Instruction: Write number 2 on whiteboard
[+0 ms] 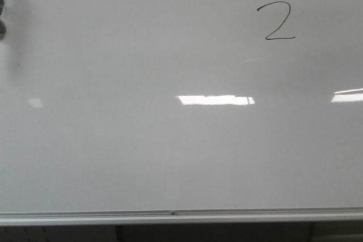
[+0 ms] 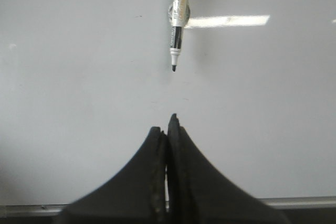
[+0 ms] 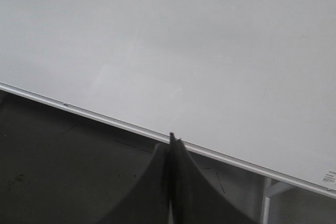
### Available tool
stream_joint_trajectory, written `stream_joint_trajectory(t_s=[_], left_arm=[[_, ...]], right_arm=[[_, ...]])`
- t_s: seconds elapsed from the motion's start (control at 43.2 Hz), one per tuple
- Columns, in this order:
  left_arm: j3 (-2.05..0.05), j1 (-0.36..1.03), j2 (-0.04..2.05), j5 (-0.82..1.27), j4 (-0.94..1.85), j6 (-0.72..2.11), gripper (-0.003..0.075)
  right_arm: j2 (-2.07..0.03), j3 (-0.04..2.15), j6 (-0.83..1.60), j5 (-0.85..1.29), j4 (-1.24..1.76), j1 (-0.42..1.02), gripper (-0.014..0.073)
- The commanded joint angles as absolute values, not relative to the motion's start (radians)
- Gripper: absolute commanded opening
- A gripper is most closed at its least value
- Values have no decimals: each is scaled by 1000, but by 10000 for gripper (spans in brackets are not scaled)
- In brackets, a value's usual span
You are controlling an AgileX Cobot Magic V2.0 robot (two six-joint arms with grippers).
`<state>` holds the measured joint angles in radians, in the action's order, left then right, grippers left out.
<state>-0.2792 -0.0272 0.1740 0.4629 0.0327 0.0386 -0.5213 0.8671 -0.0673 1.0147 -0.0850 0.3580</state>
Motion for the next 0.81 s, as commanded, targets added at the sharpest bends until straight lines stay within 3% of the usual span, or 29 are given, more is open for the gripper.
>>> stream_joint_trajectory(t_s=[0.0, 0.301, 0.786], left_arm=[[-203, -55, 100, 250, 27, 46, -20], [41, -65, -32, -12, 22, 46, -20], [39, -15, -32, 0, 22, 46, -20]], right_arm=[[-526, 888, -68, 944, -105, 354, -66], [-526, 888, -68, 946, -105, 354, -66], [-528, 888, -68, 944, -105, 354, -66]])
